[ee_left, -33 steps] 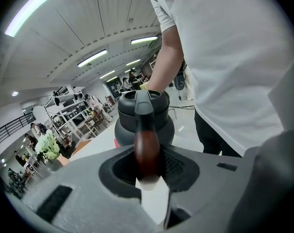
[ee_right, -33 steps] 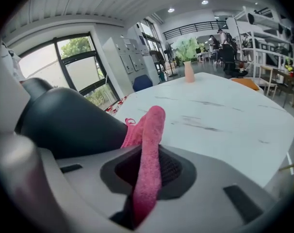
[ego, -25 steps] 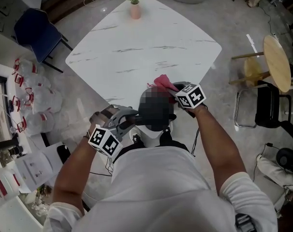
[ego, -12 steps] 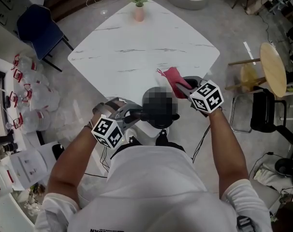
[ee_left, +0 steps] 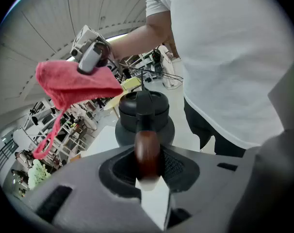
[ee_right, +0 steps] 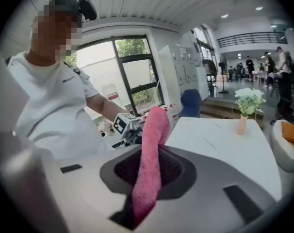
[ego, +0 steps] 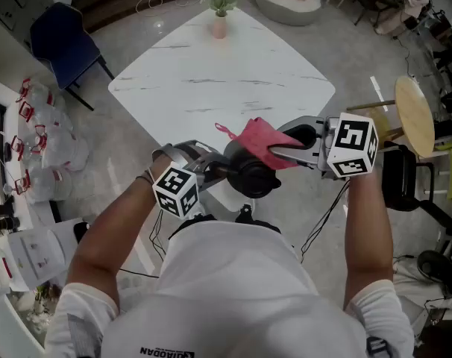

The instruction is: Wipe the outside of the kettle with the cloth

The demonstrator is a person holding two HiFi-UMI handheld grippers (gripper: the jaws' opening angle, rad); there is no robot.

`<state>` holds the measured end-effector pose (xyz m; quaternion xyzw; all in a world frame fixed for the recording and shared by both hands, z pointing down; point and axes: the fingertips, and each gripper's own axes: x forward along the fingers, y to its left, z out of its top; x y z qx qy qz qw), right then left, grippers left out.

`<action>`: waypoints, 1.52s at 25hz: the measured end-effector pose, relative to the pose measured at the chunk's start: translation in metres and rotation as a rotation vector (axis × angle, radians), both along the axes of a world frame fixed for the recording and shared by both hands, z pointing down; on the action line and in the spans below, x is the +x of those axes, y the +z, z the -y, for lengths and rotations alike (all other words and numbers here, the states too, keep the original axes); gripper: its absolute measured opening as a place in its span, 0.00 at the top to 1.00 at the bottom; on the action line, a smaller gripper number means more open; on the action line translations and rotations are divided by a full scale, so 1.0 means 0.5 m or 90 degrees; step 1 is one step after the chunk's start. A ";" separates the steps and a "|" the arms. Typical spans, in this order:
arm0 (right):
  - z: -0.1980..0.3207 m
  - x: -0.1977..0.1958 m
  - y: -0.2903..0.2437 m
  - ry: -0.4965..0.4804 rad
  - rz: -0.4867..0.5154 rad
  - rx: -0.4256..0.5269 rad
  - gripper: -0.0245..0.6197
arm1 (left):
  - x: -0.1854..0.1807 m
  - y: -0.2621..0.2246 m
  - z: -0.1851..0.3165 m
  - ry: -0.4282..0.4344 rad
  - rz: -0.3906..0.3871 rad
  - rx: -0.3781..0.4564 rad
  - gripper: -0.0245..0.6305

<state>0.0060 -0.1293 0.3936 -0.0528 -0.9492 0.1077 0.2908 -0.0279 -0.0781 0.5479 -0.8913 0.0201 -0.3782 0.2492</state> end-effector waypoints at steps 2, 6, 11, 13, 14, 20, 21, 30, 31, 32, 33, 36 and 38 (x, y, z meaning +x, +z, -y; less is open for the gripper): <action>-0.035 -0.007 -0.026 -0.062 -0.014 -0.012 0.87 | 0.002 -0.001 0.000 0.008 0.006 0.003 0.82; -0.066 -0.014 0.012 -0.131 -0.097 -0.022 0.87 | 0.007 -0.004 -0.001 0.018 0.016 0.009 0.82; -0.052 -0.027 0.143 -0.175 -0.249 0.020 0.87 | 0.013 -0.007 -0.007 0.029 0.025 0.020 0.82; -0.042 -0.037 0.172 -0.193 -0.286 0.056 0.87 | 0.014 -0.009 -0.009 0.028 0.027 0.022 0.82; -0.037 -0.041 0.184 -0.203 -0.303 0.076 0.87 | 0.015 -0.009 -0.009 0.026 0.026 0.022 0.82; 0.001 -0.068 0.227 -0.240 -0.348 0.141 0.87 | 0.011 -0.004 -0.006 0.005 0.021 0.021 0.82; 0.008 -0.071 0.234 -0.241 -0.351 0.142 0.87 | 0.011 -0.003 -0.006 0.003 0.021 0.022 0.82; 0.053 -0.094 0.299 -0.268 -0.391 0.133 0.87 | 0.010 -0.008 -0.005 -0.004 0.021 0.024 0.82; 0.056 -0.095 0.306 -0.275 -0.398 0.135 0.87 | 0.011 -0.010 -0.005 -0.005 0.022 0.025 0.82; 0.060 -0.095 0.315 -0.281 -0.406 0.138 0.87 | 0.012 -0.012 -0.007 -0.005 0.024 0.026 0.82; 0.065 -0.094 0.323 -0.285 -0.414 0.141 0.87 | 0.014 -0.013 -0.008 -0.004 0.025 0.027 0.82; 0.077 -0.095 0.347 -0.292 -0.425 0.142 0.87 | 0.019 -0.015 -0.010 -0.003 0.028 0.030 0.82; 0.084 -0.103 0.362 -0.294 -0.423 0.137 0.87 | 0.016 -0.014 -0.006 -0.007 0.026 0.026 0.82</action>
